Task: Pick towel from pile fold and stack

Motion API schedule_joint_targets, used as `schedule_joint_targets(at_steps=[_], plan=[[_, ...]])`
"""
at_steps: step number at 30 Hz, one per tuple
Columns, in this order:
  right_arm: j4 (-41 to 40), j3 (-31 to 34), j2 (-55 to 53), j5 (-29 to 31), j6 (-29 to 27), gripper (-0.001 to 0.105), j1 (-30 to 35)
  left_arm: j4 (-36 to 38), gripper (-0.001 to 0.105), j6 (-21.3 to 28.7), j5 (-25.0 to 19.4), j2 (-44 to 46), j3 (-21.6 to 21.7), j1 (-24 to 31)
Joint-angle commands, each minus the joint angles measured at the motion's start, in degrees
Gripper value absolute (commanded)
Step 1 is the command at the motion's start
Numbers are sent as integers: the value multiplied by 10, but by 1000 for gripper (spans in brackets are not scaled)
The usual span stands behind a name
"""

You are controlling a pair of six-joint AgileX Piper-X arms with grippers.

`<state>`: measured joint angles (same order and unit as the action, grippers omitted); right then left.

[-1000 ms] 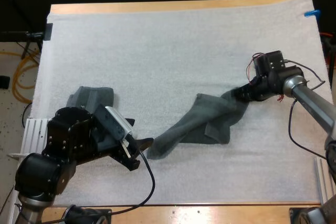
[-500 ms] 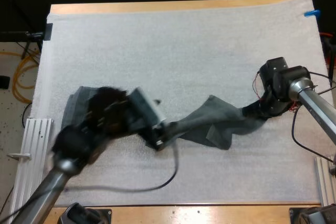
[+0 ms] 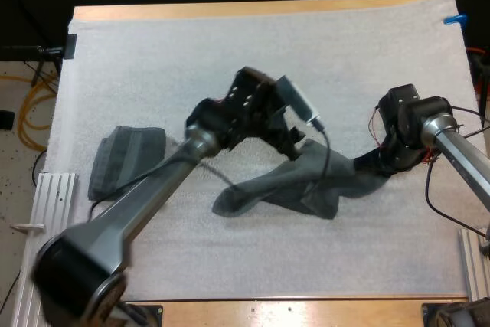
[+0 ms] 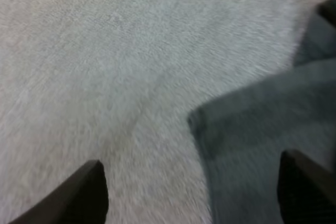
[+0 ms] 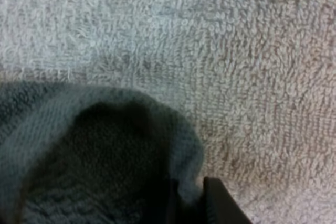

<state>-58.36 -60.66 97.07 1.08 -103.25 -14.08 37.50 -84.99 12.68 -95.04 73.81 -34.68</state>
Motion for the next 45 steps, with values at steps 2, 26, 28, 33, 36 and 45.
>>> schedule_joint_targets(at_steps=[2, 26, 28, 33, 36, 45], plan=[[-8, 1, -6, 3, 0, 0, 1, -1, 65, 3, 0, -40, 34, -1], [8, 1, -6, 0, 1, 0, 1, 119, 65, -31, -61, -262, 204, -40], [8, 1, -6, 0, 1, 0, 1, 129, 65, -31, -70, -268, 204, -47], [4, 1, -6, 0, 1, 0, 1, 126, 65, -39, -69, -277, 204, -69], [3, 1, -6, 0, 1, 0, 1, 116, 62, -49, -88, -277, 204, -77], [2, 1, -6, 0, 1, 0, 1, 154, 49, -65, -117, -298, 213, -78]])
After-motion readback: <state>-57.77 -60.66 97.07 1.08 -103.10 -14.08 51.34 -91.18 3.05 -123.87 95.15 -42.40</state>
